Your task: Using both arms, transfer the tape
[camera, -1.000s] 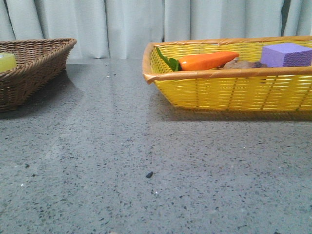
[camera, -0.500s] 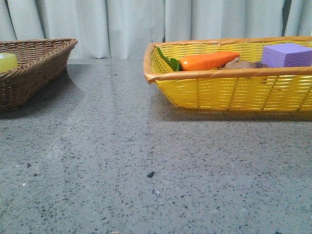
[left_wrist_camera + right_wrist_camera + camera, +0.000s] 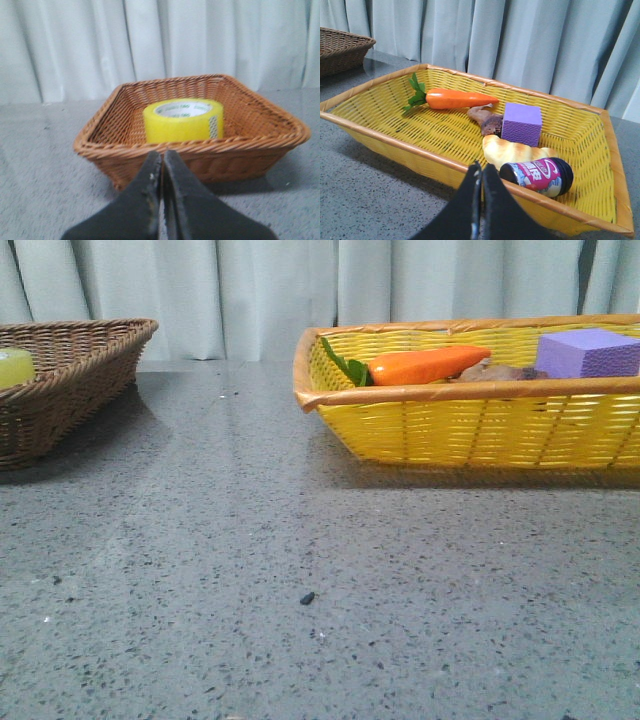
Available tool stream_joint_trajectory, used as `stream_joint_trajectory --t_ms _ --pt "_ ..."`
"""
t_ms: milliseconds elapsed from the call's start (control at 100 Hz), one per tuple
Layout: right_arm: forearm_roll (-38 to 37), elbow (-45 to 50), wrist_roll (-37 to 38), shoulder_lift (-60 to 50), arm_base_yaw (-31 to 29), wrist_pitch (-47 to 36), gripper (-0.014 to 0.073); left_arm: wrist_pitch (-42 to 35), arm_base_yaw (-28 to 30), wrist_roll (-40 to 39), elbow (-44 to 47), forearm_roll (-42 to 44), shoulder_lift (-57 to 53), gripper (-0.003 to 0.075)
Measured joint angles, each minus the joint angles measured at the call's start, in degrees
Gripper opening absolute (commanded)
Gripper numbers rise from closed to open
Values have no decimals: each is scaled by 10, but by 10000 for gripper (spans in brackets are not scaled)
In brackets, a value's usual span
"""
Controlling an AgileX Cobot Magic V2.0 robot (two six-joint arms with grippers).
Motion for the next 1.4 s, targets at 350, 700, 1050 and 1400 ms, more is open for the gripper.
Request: stream_joint_trajectory --t_ms 350,700,1050,1400 --pt "0 0 0 0 0 0 -66 147 10 -5 0 6 0 -20" --pt "0 0 1 0 0 0 -66 157 10 -5 0 6 0 -20" --pt "0 0 0 0 0 0 -66 157 10 -5 0 6 0 -20" --pt "0 0 1 0 0 0 -66 157 10 -5 0 6 0 -21"
